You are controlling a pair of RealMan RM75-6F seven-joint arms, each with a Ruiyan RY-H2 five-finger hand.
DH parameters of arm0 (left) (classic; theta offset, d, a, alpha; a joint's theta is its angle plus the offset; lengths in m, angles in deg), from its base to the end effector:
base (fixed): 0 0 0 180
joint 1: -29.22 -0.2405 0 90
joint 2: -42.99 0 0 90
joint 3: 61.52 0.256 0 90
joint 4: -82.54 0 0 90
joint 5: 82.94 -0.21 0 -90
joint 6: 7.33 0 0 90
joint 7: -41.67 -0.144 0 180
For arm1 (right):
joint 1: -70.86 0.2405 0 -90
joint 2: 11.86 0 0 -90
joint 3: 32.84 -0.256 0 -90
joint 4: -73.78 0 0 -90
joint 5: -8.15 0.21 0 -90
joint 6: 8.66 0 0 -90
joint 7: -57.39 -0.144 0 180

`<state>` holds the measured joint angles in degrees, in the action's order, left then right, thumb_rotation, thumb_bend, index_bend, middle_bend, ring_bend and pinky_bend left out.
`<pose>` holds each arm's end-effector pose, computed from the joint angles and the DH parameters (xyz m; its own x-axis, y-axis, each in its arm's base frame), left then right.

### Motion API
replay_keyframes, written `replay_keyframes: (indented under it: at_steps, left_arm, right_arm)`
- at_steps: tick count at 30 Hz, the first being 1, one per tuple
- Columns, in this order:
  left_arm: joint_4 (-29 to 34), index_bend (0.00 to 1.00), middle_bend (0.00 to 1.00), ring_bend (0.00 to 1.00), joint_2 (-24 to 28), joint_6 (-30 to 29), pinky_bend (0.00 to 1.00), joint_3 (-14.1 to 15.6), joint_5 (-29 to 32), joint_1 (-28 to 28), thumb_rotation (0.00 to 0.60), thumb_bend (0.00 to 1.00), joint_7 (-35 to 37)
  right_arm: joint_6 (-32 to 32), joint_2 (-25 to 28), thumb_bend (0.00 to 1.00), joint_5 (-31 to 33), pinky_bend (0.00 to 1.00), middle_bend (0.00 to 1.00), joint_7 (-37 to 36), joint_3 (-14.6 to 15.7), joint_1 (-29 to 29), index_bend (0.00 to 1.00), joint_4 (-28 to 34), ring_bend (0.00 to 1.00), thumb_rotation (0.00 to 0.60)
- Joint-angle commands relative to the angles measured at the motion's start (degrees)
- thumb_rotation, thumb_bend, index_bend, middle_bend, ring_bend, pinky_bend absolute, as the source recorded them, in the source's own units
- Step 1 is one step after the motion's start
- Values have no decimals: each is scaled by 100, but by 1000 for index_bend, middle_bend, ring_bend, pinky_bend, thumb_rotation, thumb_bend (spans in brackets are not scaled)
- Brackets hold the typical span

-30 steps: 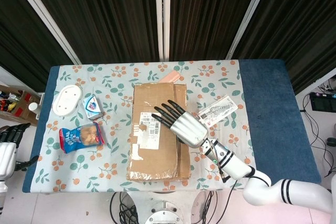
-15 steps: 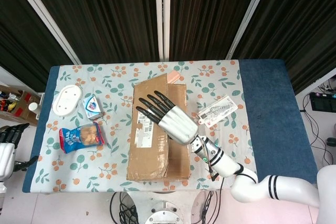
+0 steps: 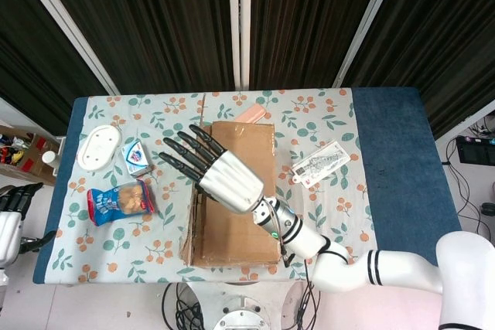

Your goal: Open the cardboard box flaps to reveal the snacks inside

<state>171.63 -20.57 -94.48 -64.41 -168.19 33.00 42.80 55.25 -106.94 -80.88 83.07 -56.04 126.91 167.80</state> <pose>-0.3253 0.1759 0.1738 0.4370 -0.0314 0.8989 0.8994 0.0242 -0.4364 0.0647 -0.3092 0.0203 0.1933 0.2135 0.9576 -0.5077 -0.8134 0.2839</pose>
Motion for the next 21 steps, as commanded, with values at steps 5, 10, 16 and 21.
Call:
replay_keyframes:
  at_steps: [5,10,16,21]
  left_arm:
    - [7,155,174,162,21,9,237,1,27,-16,600,103,25]
    - [10,155,174,162,44,-24,237,-16,49,-39,600,103,45]
    - [9,155,174,162,73,-63,237,-23,45,-64,600,102,95]
    - [-7,156,174,162,137,-101,237,-21,40,-99,600,103,150]
  right_arm:
    - [-302,-482,212,428,0,0,462,-213,534,0,-455,0,600]
    - [-515,-771,212,854,0,0,602,-247,775,0,-628,0,600]
    - [-526,-861,212,1019,0,0,784,-135,862,0,-621,0,600]
    - [-426,-524,327,921,0,0,459,-79,732,0,-332,0,600]
